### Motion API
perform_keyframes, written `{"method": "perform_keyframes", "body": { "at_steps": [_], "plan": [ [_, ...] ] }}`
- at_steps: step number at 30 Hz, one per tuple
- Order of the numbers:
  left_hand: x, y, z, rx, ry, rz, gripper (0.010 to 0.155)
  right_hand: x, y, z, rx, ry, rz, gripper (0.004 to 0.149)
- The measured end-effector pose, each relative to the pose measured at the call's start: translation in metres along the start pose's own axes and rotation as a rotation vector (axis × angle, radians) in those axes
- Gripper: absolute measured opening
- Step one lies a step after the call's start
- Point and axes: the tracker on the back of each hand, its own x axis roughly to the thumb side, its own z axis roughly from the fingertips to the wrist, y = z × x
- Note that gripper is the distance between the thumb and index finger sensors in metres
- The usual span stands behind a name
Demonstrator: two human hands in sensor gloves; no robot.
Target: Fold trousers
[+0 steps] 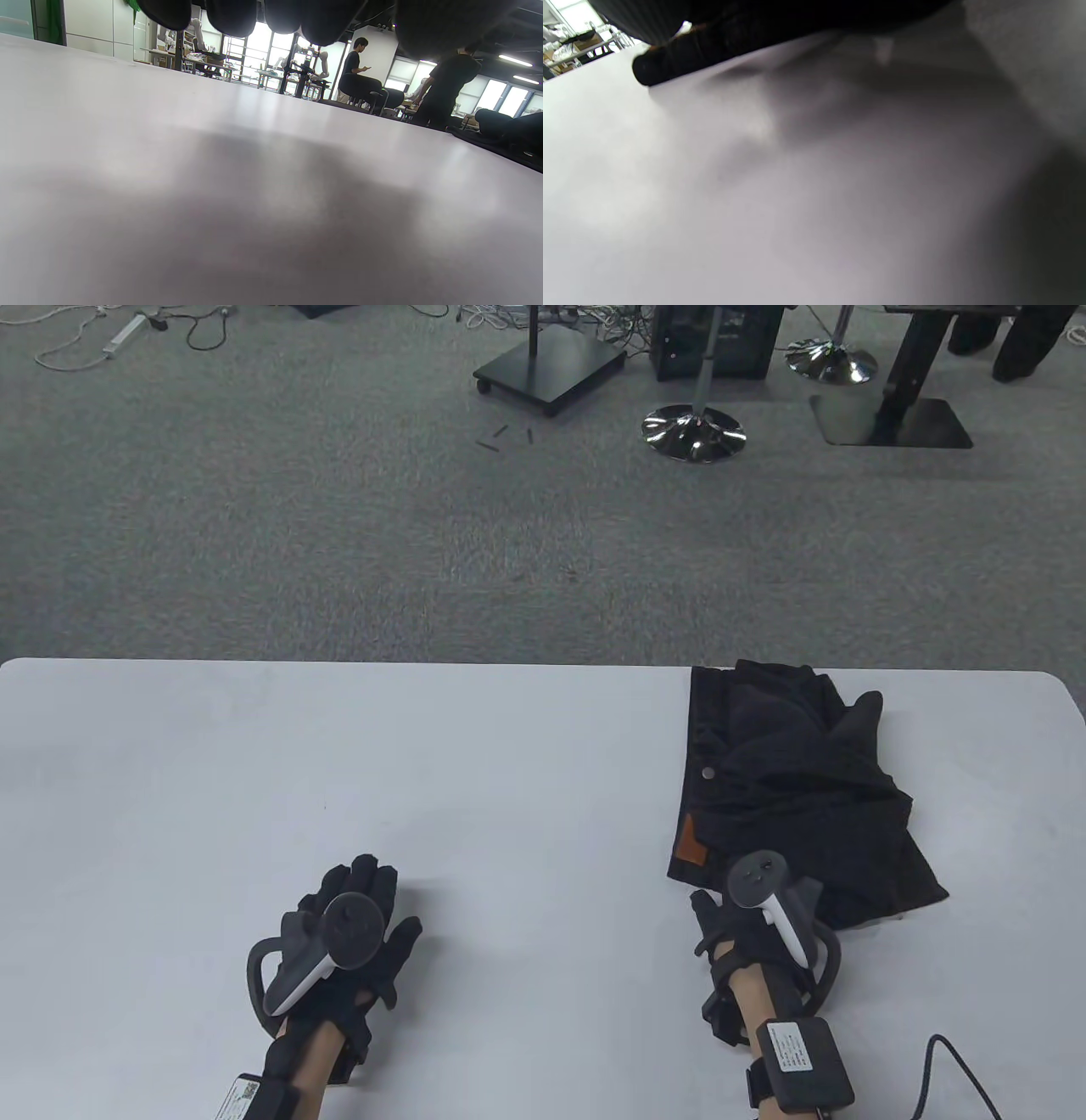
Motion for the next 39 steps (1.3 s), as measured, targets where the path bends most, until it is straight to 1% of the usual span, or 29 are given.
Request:
{"method": "perform_keyframes", "body": {
  "at_steps": [2,5,8,11,15,20,22,24,25,26,27,28,30,33,34,36,38,39],
  "plan": [
    [-0.001,0.0,0.0,0.0,0.001,0.002,0.076,0.002,0.004,-0.001,-0.004,-0.004,-0.007,0.071],
    [-0.001,0.0,0.0,0.0,0.003,0.008,0.076,0.005,0.003,-0.001,0.0,-0.03,-0.025,0.07],
    [-0.001,-0.001,-0.001,-0.01,0.005,0.009,0.076,0.015,0.005,0.005,0.004,-0.097,0.001,0.069],
    [-0.001,-0.002,-0.002,-0.019,0.005,0.002,0.076,0.032,0.01,0.012,-0.012,-0.168,0.065,0.069],
    [0.0,-0.003,-0.002,-0.022,0.001,0.002,0.076,0.064,0.024,0.031,-0.024,-0.309,0.188,0.07],
    [0.001,-0.005,-0.003,-0.037,-0.006,-0.012,0.075,0.098,0.044,0.059,-0.01,-0.44,0.273,0.071],
    [0.002,-0.006,-0.004,-0.042,-0.008,-0.018,0.075,0.11,0.053,0.071,0.008,-0.475,0.35,0.072],
    [0.003,-0.006,-0.004,-0.043,-0.01,-0.02,0.075,0.121,0.059,0.082,0.028,-0.482,0.479,0.074],
    [0.003,-0.007,-0.003,-0.044,-0.01,-0.02,0.075,0.127,0.06,0.087,0.022,-0.475,0.551,0.075],
    [0.003,-0.007,-0.003,-0.045,-0.01,-0.019,0.075,0.129,0.06,0.09,0.005,-0.478,0.57,0.074],
    [0.003,-0.007,-0.003,-0.044,-0.01,-0.019,0.075,0.132,0.057,0.091,-0.027,-0.492,0.566,0.073],
    [0.002,-0.006,-0.003,-0.043,-0.009,-0.019,0.075,0.132,0.053,0.092,-0.034,-0.507,0.525,0.071],
    [0.002,-0.006,-0.003,-0.044,-0.007,-0.018,0.075,0.13,0.042,0.091,-0.061,-0.509,0.439,0.071],
    [0.002,-0.007,-0.003,-0.045,-0.007,-0.015,0.075,0.117,0.019,0.082,-0.162,-0.482,0.316,0.072],
    [0.003,-0.007,-0.003,-0.044,-0.009,-0.014,0.075,0.112,0.014,0.078,-0.168,-0.462,0.279,0.072],
    [0.004,-0.006,-0.002,-0.04,-0.013,-0.016,0.075,0.087,-0.003,0.057,-0.151,-0.339,0.155,0.072],
    [0.004,-0.006,-0.002,-0.039,-0.015,-0.014,0.075,0.061,-0.01,0.04,-0.107,-0.209,0.083,0.073],
    [0.004,-0.006,-0.002,-0.039,-0.016,-0.013,0.075,0.053,-0.012,0.034,-0.095,-0.185,0.054,0.073]
  ]
}}
